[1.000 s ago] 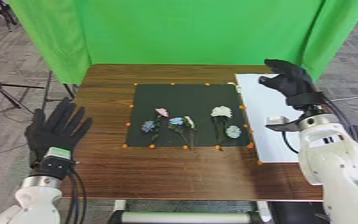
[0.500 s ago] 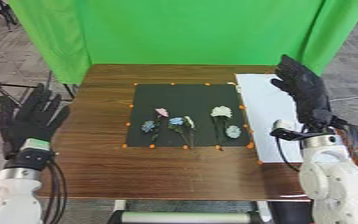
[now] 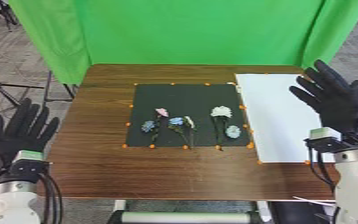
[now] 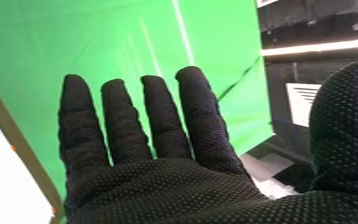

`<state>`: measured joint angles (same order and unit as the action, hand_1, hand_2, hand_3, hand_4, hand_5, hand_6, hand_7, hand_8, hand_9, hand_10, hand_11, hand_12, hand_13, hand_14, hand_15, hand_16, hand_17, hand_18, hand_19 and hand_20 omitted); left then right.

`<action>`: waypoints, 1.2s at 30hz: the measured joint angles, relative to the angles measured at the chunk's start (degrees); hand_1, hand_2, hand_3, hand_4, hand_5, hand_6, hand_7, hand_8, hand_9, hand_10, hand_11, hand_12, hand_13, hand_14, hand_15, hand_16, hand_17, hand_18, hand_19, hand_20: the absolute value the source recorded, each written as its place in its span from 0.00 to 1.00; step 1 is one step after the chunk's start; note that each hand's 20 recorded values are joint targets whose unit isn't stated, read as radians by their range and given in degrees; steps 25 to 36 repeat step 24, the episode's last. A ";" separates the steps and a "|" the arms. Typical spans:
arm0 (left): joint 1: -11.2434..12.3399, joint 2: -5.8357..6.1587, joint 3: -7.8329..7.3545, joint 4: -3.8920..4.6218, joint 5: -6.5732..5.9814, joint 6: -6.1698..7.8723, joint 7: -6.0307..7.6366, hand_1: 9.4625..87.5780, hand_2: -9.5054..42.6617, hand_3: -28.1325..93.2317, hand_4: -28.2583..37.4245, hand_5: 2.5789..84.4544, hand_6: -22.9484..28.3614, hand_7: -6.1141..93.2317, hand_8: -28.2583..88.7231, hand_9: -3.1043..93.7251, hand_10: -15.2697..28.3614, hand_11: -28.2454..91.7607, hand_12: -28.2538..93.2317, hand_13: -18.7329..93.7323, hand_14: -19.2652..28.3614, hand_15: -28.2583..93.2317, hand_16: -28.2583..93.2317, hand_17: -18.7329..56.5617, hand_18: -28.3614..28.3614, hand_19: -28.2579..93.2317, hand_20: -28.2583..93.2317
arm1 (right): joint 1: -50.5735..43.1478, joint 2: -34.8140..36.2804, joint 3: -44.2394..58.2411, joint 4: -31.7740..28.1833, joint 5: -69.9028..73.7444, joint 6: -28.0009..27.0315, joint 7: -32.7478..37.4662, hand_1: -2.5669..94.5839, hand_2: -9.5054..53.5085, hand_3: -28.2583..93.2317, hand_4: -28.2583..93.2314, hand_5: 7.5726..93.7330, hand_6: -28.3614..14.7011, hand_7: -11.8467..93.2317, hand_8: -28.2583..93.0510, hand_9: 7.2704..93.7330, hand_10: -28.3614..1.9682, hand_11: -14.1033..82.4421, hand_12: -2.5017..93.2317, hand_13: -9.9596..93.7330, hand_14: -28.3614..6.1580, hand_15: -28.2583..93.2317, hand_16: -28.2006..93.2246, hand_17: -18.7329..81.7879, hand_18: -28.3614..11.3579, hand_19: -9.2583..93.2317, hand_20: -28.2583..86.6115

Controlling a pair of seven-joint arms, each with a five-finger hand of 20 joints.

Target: Arrange flowers

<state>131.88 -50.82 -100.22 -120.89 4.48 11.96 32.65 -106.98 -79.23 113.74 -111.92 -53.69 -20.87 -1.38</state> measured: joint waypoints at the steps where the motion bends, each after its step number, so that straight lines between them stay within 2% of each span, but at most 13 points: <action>1: -0.27 -0.03 -0.02 0.12 0.09 -0.20 -0.28 0.13 0.45 0.78 0.00 0.40 0.56 0.16 0.17 0.32 0.59 0.34 0.30 0.34 0.61 0.41 0.18 0.17 0.72 0.49 0.32 | -0.28 -0.45 0.90 -0.09 -0.85 -0.53 0.03 0.11 0.06 0.89 0.00 0.37 0.58 0.21 0.15 0.33 0.55 0.18 0.13 0.35 0.43 0.28 0.38 0.32 0.30 0.35 0.43; 5: -0.41 -0.50 -0.80 0.18 0.43 -2.80 -1.42 0.13 0.45 0.78 0.00 0.40 0.56 0.16 0.17 0.32 0.59 0.34 0.30 0.34 0.61 0.41 0.18 0.17 0.72 0.49 0.32 | -0.92 -2.08 3.46 -0.33 -1.30 -1.99 2.00 0.11 0.07 0.89 0.00 0.38 0.58 0.21 0.15 0.33 0.55 0.18 0.13 0.35 0.43 0.28 0.39 0.32 0.29 0.36 0.43; 8: -0.23 -0.53 -0.79 0.45 1.02 -4.20 -1.80 0.14 0.45 0.78 0.00 0.40 0.56 0.16 0.17 0.32 0.59 0.34 0.30 0.34 0.61 0.41 0.17 0.17 0.72 0.49 0.32 | -0.82 -4.04 6.78 -0.37 -1.18 -6.09 4.83 0.11 0.07 0.89 0.00 0.38 0.58 0.21 0.15 0.33 0.55 0.18 0.13 0.35 0.43 0.28 0.39 0.32 0.29 0.36 0.43; 12: -0.22 -0.51 -0.72 0.52 1.27 -4.32 -1.75 0.14 0.45 0.78 0.00 0.40 0.56 0.16 0.17 0.32 0.59 0.34 0.30 0.34 0.61 0.40 0.18 0.17 0.72 0.49 0.32 | 0.06 -6.62 11.65 -0.11 -0.81 -12.48 7.51 0.11 0.08 0.88 0.00 0.38 0.58 0.21 0.15 0.32 0.54 0.18 0.13 0.35 0.42 0.28 0.39 0.32 0.29 0.36 0.43; 19: 0.14 -0.42 -0.81 0.28 1.24 -4.25 -1.52 0.14 0.45 0.78 0.00 0.40 0.56 0.16 0.17 0.32 0.59 0.34 0.30 0.34 0.61 0.40 0.18 0.17 0.72 0.49 0.32 | 3.57 -9.71 19.12 1.38 0.72 -18.86 12.82 0.11 0.09 0.88 0.00 0.38 0.58 0.21 0.15 0.32 0.54 0.18 0.13 0.35 0.42 0.28 0.39 0.32 0.28 0.37 0.43; 24: 0.06 -0.43 -0.74 0.28 1.23 -4.25 -1.50 0.14 0.45 0.78 0.00 0.40 0.56 0.16 0.17 0.32 0.59 0.34 0.30 0.33 0.61 0.40 0.18 0.17 0.72 0.49 0.32 | 6.85 -10.74 24.52 3.74 4.98 -25.21 19.87 0.12 0.09 0.88 0.00 0.38 0.58 0.21 0.15 0.32 0.54 0.18 0.13 0.35 0.42 0.28 0.39 0.32 0.28 0.37 0.42; 36: 0.06 -0.43 -0.74 0.28 1.23 -4.25 -1.50 0.14 0.45 0.78 0.00 0.40 0.56 0.16 0.17 0.32 0.59 0.34 0.30 0.33 0.61 0.40 0.18 0.17 0.72 0.49 0.32 | 6.85 -10.74 24.52 3.74 4.98 -25.21 19.87 0.12 0.09 0.88 0.00 0.38 0.58 0.21 0.15 0.32 0.54 0.18 0.13 0.35 0.42 0.28 0.39 0.32 0.28 0.37 0.42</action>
